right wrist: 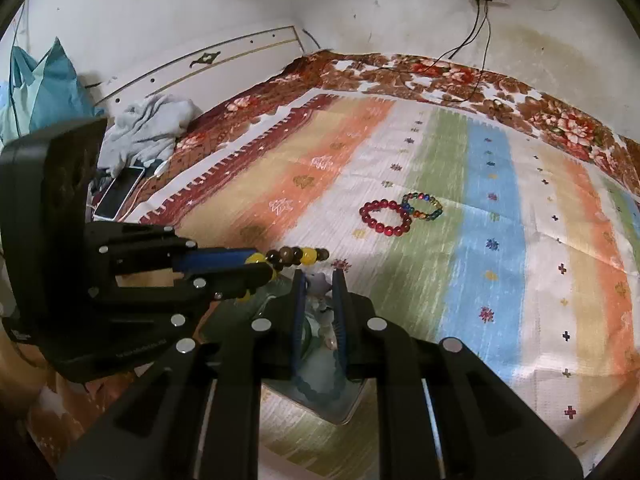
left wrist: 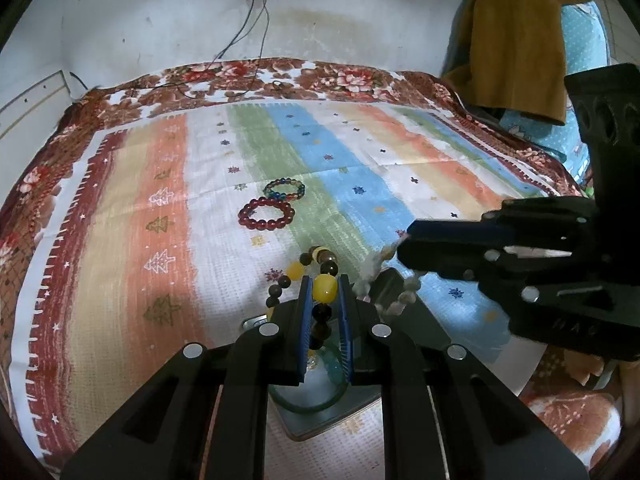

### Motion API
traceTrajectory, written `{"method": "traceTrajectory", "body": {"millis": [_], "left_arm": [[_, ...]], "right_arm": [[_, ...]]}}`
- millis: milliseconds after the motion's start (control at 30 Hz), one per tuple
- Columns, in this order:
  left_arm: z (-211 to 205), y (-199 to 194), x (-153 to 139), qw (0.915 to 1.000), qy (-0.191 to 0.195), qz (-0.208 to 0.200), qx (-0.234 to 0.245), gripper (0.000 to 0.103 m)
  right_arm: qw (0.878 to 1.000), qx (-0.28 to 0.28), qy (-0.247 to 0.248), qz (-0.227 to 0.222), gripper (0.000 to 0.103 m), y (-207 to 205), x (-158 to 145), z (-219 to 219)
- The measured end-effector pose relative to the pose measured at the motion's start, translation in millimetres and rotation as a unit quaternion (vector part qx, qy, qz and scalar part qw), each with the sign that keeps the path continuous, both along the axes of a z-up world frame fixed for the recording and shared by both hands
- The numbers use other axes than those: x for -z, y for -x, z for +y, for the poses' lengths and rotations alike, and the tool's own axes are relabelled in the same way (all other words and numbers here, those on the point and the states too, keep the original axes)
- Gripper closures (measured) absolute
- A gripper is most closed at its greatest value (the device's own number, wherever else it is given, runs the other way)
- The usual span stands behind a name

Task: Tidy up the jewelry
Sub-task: 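Lift and carry both held bracelets over the open tin box, then open both grippers to drop the bracelets into the tin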

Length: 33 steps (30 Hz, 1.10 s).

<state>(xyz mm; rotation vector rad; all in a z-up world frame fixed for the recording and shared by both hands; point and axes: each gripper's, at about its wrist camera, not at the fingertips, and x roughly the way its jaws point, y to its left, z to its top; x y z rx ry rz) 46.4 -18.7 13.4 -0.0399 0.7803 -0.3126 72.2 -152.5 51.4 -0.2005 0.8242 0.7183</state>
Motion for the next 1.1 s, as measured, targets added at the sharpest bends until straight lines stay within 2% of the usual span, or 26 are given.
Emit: {"method": "traceTrajectory", "body": {"millis": [867, 1100], "left_arm": [[-5, 8, -4, 0.9999, 0.0, 0.0, 0.013, 0.091], [-1, 15, -9, 0.9998, 0.013, -0.012, 0.011, 0.091]], "right_arm": [[1.0, -0.001, 0.009, 0.011, 0.088, -2, 9, 2], [1.0, 0.002, 0.009, 0.009, 0.088, -1, 9, 2]]}}
